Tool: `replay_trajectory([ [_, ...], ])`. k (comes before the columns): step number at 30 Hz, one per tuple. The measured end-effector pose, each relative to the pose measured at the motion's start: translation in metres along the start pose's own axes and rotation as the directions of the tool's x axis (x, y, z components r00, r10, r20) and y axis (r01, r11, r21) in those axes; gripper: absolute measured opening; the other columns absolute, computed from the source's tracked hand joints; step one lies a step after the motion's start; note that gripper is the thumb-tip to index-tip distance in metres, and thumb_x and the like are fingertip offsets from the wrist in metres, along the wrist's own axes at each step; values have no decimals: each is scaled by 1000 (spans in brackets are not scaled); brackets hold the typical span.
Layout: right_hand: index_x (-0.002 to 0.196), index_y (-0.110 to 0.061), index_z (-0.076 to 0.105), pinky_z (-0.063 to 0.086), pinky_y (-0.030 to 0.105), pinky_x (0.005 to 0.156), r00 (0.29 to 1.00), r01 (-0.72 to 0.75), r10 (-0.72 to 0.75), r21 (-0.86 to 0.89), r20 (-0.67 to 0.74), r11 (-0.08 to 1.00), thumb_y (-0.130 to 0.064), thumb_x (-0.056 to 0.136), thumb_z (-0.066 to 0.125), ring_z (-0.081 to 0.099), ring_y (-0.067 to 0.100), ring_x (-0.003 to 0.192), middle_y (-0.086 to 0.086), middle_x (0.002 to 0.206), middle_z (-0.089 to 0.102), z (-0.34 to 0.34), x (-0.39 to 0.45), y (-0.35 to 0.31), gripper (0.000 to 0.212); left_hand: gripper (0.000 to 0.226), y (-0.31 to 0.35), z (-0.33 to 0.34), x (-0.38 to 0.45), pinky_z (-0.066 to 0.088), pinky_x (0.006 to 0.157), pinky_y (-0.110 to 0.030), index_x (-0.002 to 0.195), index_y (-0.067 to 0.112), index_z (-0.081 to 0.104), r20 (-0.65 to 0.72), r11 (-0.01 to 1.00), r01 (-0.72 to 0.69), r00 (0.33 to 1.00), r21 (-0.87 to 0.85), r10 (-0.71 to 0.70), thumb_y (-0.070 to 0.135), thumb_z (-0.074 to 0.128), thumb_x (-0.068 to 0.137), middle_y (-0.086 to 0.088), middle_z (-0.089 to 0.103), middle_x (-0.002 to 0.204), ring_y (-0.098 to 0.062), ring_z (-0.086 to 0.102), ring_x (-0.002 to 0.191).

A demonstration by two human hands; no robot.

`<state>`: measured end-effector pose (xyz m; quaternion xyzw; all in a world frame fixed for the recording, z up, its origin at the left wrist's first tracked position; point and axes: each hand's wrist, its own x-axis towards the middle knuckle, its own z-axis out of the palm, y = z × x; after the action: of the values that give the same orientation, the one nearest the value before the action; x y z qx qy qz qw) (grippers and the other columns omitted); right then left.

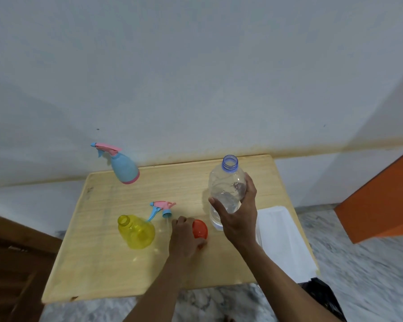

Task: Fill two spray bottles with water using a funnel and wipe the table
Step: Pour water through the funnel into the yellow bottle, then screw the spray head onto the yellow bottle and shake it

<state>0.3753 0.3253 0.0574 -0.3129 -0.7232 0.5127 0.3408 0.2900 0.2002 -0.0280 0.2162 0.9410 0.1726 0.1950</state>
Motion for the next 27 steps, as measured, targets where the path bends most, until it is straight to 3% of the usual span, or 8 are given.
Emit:
replay_trajectory([
  [4,148,-31,26,49,25,97,1000,8,-8,-5,9,1000,-28,76,89,50,21,133,4,151,47,0,0,-3,96,78,-1,7,-1,41,109,-33,140,21,48,-27,1000,-3,1000,-10,2,41,84,74,-1,46,143,-21,38,135],
  [9,143,-42,25,40,1,92,1000,25,-25,0,17,1000,-28,77,88,48,16,135,3,152,47,-3,-2,-1,93,85,1,9,-2,36,113,-34,147,18,41,-48,998,12,999,-63,-15,34,84,75,-4,42,149,-23,35,140],
  [11,149,-38,24,38,-3,92,1000,23,-23,4,10,1000,-29,75,89,44,12,136,3,154,44,-4,-7,1,99,90,2,6,-5,34,115,-35,149,17,38,-71,996,11,997,-90,-17,32,85,75,-6,39,153,-24,32,143],
  [13,149,-22,33,42,3,92,997,20,-24,-43,-75,999,-28,72,91,46,13,129,5,144,47,-5,-18,4,96,91,6,-5,-13,33,115,-35,150,17,38,-106,992,9,994,-129,-23,31,86,74,-7,38,153,-25,31,144],
  [16,122,-15,44,50,26,82,977,34,-56,-107,-204,994,-18,72,90,51,17,101,0,113,47,-2,-47,9,68,85,7,-31,-26,37,111,-33,145,15,46,-214,970,-28,976,-241,-25,28,88,71,-9,46,146,-25,40,137],
  [20,112,-17,53,47,27,76,1000,27,-27,-69,7,997,-12,81,81,53,16,87,-1,101,54,20,-79,7,41,63,-3,-82,-42,43,86,-18,126,10,63,-515,926,-223,857,-306,36,25,90,70,-11,64,120,-19,60,104],
  [24,114,-25,60,46,24,75,982,18,8,-137,189,990,-25,87,74,57,14,86,-8,94,59,65,-65,-5,31,48,-30,-140,-46,48,66,-25,118,5,67,-756,925,-338,648,-173,96,21,86,77,-9,69,106,-16,62,88],
  [27,118,-27,62,52,41,82,958,36,58,-317,282,948,-37,94,66,60,16,94,-14,92,62,100,-44,-8,27,42,-72,-165,-42,51,63,-30,121,10,64,-769,920,-311,639,-238,17,17,75,82,-2,65,107,-16,61,89],
])
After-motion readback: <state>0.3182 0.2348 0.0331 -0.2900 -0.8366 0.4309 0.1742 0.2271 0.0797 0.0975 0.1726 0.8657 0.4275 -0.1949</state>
